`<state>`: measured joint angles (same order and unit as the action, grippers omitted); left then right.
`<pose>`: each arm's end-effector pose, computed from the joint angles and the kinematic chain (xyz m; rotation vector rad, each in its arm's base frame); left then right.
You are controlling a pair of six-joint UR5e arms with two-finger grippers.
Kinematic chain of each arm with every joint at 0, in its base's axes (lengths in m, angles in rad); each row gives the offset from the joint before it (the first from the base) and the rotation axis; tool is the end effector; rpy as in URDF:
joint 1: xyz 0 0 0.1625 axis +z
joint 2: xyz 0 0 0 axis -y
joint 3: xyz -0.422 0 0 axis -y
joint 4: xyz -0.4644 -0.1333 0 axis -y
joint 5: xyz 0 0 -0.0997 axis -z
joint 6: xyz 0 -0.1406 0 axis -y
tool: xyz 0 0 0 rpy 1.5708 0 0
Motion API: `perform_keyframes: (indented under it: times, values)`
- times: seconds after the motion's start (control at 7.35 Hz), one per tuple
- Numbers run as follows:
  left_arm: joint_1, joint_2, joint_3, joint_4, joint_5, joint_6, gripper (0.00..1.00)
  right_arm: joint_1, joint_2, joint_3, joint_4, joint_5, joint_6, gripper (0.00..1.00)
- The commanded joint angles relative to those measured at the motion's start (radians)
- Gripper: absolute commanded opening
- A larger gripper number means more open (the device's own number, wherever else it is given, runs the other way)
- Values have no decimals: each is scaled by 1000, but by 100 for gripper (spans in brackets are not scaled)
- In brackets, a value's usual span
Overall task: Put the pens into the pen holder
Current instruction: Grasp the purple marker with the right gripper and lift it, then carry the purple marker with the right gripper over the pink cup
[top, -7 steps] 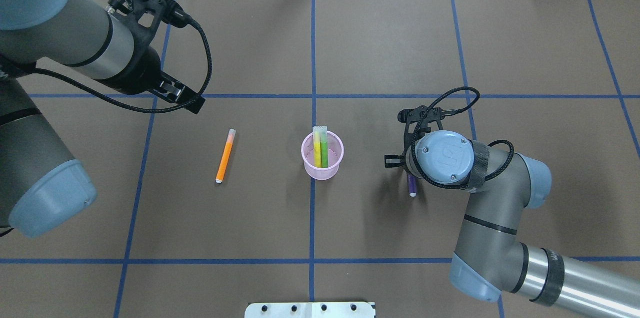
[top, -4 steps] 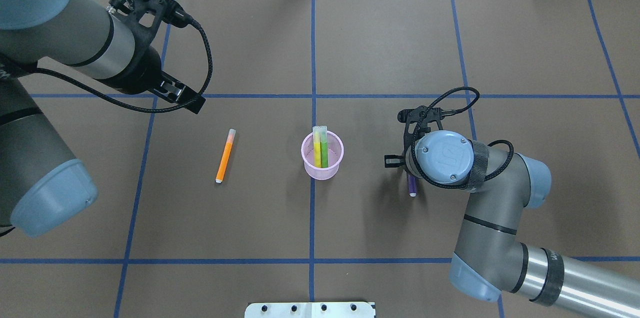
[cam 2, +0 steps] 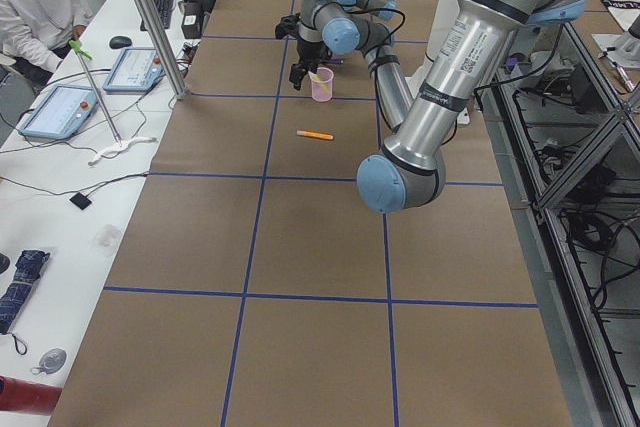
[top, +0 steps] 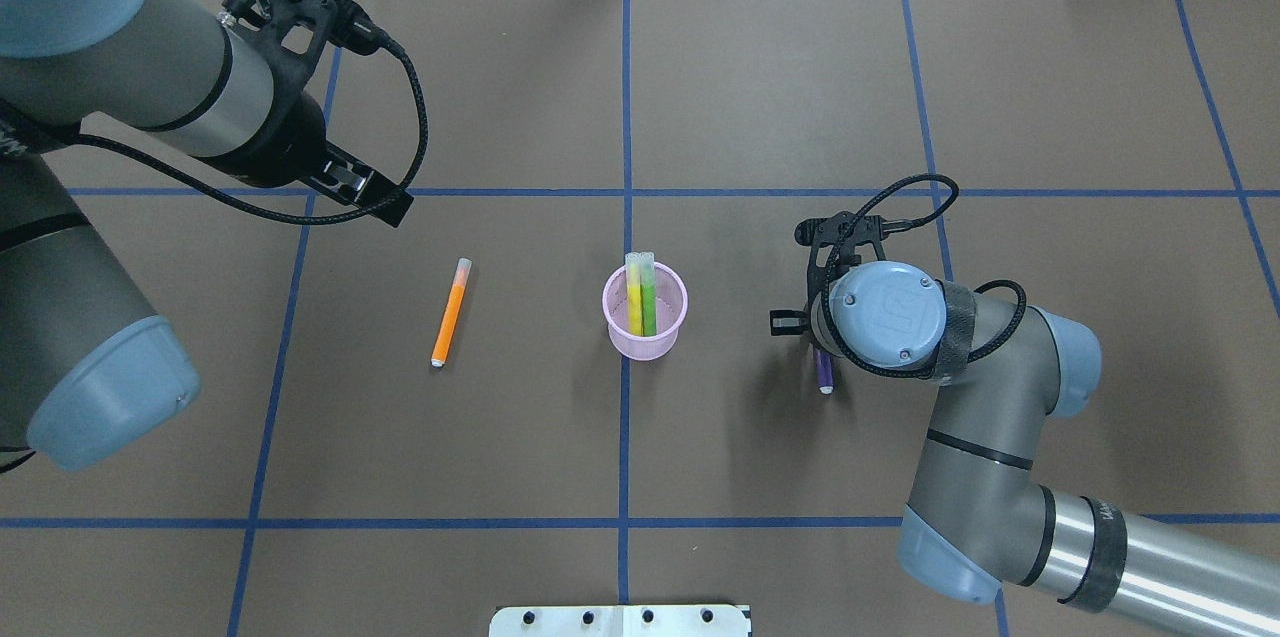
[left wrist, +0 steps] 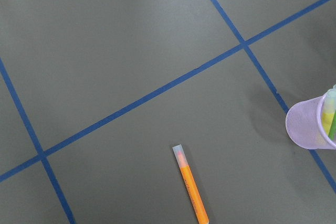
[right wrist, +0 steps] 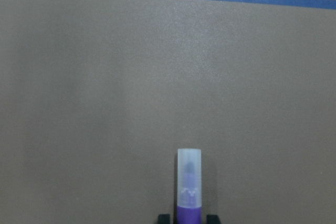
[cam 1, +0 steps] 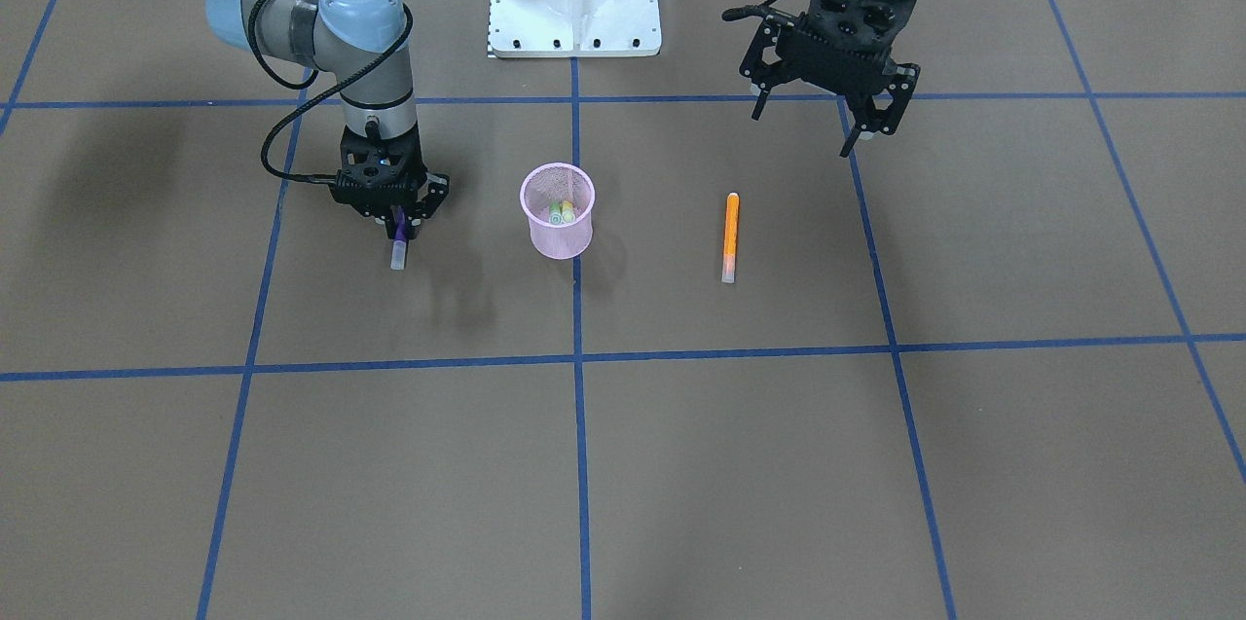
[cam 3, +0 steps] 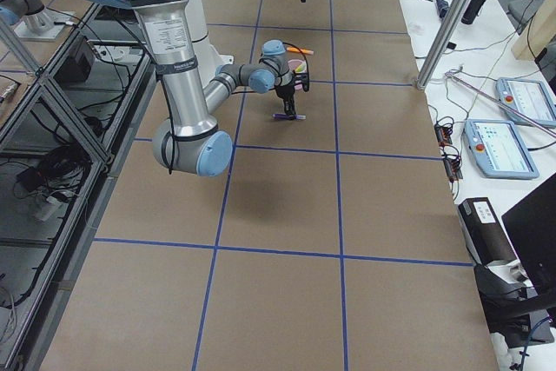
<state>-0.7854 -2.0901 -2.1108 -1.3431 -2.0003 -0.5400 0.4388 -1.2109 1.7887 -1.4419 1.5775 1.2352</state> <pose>0.3703 -0.4760 0.1363 0.3989 0.8273 0.4065 -0.5817 -0.4192 0.3460 0.2610 -0.6571 0.0965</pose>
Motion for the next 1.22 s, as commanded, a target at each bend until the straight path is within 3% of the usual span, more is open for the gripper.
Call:
perform_keyframes:
  times: [0.0, 0.41, 0.82, 1.09]
  values:
    - [0, -4, 2, -1, 0, 0, 100, -2, 2, 1, 2, -1, -2, 0]
    - [0, -10, 8, -1, 0, -1, 100, 35, 17, 76, 2, -48, -5, 0]
    - [0, -19, 29, -2, -2, -3, 100, 6, 94, 164, 3, -396, 53, 0]
    - [0, -38, 48, -4, -2, -5, 100, -120, 105, 149, 142, -689, 78, 0]
